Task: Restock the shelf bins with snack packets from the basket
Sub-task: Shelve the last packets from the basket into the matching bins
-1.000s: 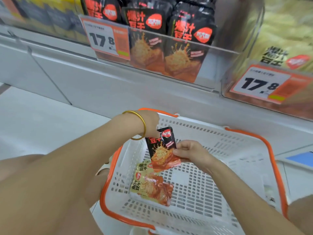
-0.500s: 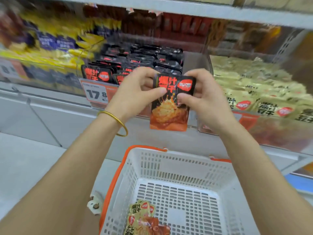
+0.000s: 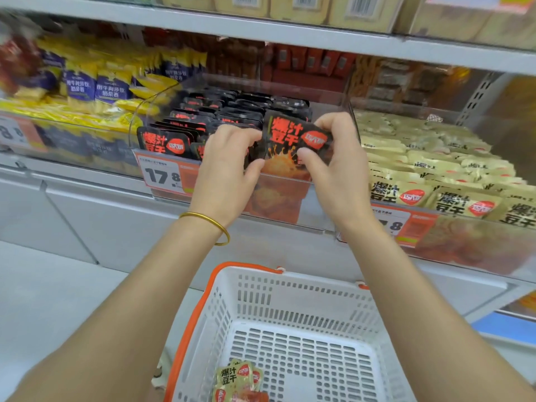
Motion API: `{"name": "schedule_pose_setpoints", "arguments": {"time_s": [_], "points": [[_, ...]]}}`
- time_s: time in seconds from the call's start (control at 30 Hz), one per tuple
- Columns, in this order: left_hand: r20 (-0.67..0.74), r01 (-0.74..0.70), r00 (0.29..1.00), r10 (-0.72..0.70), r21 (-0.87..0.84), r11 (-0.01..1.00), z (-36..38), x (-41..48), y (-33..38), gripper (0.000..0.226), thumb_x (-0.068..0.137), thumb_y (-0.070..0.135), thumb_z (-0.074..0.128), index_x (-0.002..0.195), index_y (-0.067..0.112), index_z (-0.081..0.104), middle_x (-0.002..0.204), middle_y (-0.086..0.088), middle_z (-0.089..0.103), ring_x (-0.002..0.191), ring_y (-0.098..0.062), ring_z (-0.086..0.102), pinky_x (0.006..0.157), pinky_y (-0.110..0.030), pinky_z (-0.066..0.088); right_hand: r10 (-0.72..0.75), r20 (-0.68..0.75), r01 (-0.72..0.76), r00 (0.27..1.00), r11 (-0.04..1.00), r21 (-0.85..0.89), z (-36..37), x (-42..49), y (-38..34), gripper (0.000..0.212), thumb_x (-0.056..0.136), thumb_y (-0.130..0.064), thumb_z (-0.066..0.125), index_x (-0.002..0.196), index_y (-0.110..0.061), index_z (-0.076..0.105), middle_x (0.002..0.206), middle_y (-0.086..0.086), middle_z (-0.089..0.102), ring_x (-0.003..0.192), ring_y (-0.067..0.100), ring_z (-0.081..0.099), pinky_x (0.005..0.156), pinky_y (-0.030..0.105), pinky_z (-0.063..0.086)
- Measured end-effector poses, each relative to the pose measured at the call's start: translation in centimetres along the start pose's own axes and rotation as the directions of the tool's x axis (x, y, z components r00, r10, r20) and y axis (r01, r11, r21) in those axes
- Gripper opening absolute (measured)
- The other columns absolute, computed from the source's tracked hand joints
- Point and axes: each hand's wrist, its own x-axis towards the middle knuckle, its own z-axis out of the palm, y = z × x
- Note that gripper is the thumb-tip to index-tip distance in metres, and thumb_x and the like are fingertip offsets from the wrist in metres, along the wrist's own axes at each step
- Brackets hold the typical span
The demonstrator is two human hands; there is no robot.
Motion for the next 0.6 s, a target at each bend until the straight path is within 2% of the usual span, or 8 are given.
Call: {"name": "schedule_pose_setpoints", "arguments": {"time_s": [0.1, 0.17, 0.23, 0.3, 0.37, 0.47, 0.53, 0.6], "points": [[-0.001, -0.013, 1.000, 0.013, -0.067, 0.998, 0.1, 0.1, 0.8, 0.050, 0.088, 0.009, 0.060, 0.135, 0.017, 0.045, 0.107, 0.004, 0.044, 0.094, -0.017, 0.047, 0.085, -0.031, 0.045, -0.036, 0.068, 0.054, 0.997, 0.959, -0.280, 0.5, -0.4, 0.5, 0.029, 0.087, -0.015, 0.061, 0.116, -0.014, 0.057, 0.104, -0.003, 0.057, 0.103, 0.023, 0.047, 0.079, 0.025, 0.030], [-0.016, -0.042, 0.999, 0.041, -0.063, 0.997, 0.2, 0.4, 0.9, 0.049, 0.090, 0.009, 0.057, 0.136, 0.018, 0.044, 0.108, 0.003, 0.047, 0.093, -0.018, 0.048, 0.085, -0.031, 0.043, -0.035, 0.095, 0.069, 0.995, 0.921, -0.383, 0.6, -0.2, 0.5, 0.025, 0.093, -0.021, 0.055, 0.116, -0.013, 0.059, 0.113, 0.007, 0.055, 0.105, 0.030, 0.049, 0.087, 0.029, 0.032], [-0.048, -0.091, 0.995, 0.091, 0.002, 0.996, 0.4, 0.6, 0.6, 0.035, 0.090, 0.008, 0.056, 0.124, 0.015, 0.055, 0.109, -0.004, 0.053, 0.096, -0.024, 0.051, 0.088, -0.029, 0.039, 0.053, 0.125, 0.001, 0.991, 0.917, -0.398, 0.7, -0.2, 0.2, 0.025, 0.097, -0.022, 0.047, 0.115, -0.010, 0.060, 0.115, 0.009, 0.051, 0.102, 0.032, 0.052, 0.088, 0.038, 0.040], [-0.087, -0.127, 0.987, 0.136, 0.095, 0.987, 0.7, 0.6, 0.1, 0.021, 0.087, 0.005, 0.057, 0.105, 0.009, 0.066, 0.103, -0.010, 0.056, 0.096, -0.030, 0.051, 0.083, -0.027, 0.035, 0.101, 0.159, -0.019, 0.982, 0.895, -0.446, 1.0, -0.7, -0.2, 0.027, 0.099, -0.023, 0.042, 0.115, -0.008, 0.058, 0.114, 0.009, 0.050, 0.099, 0.031, 0.055, 0.080, 0.040, 0.043], [-0.104, -0.141, 0.982, 0.157, 0.146, 0.979, 1.0, 0.4, -0.2, 0.016, 0.084, 0.001, 0.059, 0.096, 0.006, 0.069, 0.096, -0.013, 0.056, 0.091, -0.033, 0.050, 0.075, -0.037, 0.041, 0.099, 0.178, 0.006, 0.979, 0.859, -0.513, 1.3, -1.3, -0.3, 0.029, 0.100, -0.024, 0.040, 0.120, -0.009, 0.054, 0.115, 0.007, 0.048, 0.095, 0.031, 0.056, 0.072, 0.038, 0.043], [-0.093, -0.180, 0.975, 0.200, 0.190, 0.965, 1.0, 0.2, -0.3, 0.015, 0.082, -0.002, 0.061, 0.095, 0.003, 0.068, 0.093, -0.015, 0.056, 0.087, -0.033, 0.049, 0.066, -0.046, 0.044, 0.103, 0.194, 0.022, 0.976, 0.831, -0.555, 1.5, -1.5, -0.1, 0.030, 0.101, -0.023, 0.040, 0.126, -0.010, 0.049, 0.120, 0.006, 0.047, 0.094, 0.032, 0.057, 0.070, 0.038, 0.044], [-0.093, -0.191, 0.973, 0.211, 0.194, 0.962, 0.8, -0.1, -0.2, 0.019, 0.082, -0.003, 0.062, 0.100, 0.003, 0.067, 0.096, -0.015, 0.056, 0.089, -0.033, 0.050, 0.070, -0.043, 0.045, 0.079, 0.211, 0.048, 0.974, 0.842, -0.537, 1.4, -1.5, 0.2, 0.034, 0.100, -0.017, 0.043, 0.133, -0.012, 0.046, 0.124, 0.006, 0.048, 0.100, 0.032, 0.058, 0.073, 0.039, 0.046], [-0.100, -0.165, 0.978, 0.185, 0.178, 0.970, 0.6, -0.8, -0.2, 0.025, 0.079, -0.004, 0.063, 0.104, 0.002, 0.064, 0.099, -0.015, 0.055, 0.092, -0.031, 0.051, 0.077, -0.034, 0.042, 0.086, 0.227, 0.042, 0.970, 0.862, -0.505, 1.2, -1.5, 0.4, 0.044, 0.099, -0.015, 0.044, 0.142, -0.015, 0.036, 0.132, 0.007, 0.049, 0.108, 0.033, 0.056, 0.079, 0.040, 0.046]]}}
